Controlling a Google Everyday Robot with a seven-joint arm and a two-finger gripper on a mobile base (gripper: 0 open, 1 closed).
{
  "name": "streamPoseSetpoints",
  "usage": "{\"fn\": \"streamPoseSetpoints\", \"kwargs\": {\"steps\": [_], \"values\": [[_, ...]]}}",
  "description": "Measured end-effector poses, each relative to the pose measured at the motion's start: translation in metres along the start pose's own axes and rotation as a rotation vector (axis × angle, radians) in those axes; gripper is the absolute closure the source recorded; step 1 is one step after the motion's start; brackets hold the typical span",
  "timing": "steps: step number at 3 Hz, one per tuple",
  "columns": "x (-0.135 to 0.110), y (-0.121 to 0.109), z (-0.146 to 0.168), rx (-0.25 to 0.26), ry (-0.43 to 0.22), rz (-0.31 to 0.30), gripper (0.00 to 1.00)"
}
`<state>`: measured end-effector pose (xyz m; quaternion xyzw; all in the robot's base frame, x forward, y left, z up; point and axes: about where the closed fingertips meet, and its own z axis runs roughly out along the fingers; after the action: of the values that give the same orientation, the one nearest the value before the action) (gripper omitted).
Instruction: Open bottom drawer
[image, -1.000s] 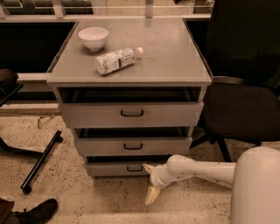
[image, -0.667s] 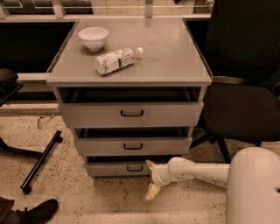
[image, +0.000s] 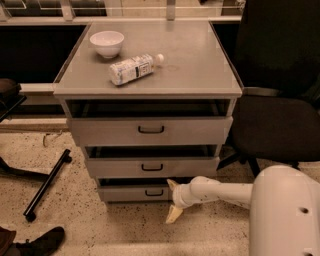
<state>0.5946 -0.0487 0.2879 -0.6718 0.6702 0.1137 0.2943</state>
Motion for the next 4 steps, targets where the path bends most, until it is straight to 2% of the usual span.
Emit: {"fn": "streamPoseSetpoints", "kwargs": {"steps": [1, 2, 3, 4], "values": [[0.019, -0.043, 0.02, 0.091, 0.055, -0.048, 0.0], [0.029, -0.063, 0.029, 0.15, 0.086, -0.067, 0.0], [0.03, -0.062, 0.03, 0.15, 0.086, -0.067, 0.0], [0.038, -0.068, 0.035, 0.177, 0.092, -0.068, 0.0]]}}
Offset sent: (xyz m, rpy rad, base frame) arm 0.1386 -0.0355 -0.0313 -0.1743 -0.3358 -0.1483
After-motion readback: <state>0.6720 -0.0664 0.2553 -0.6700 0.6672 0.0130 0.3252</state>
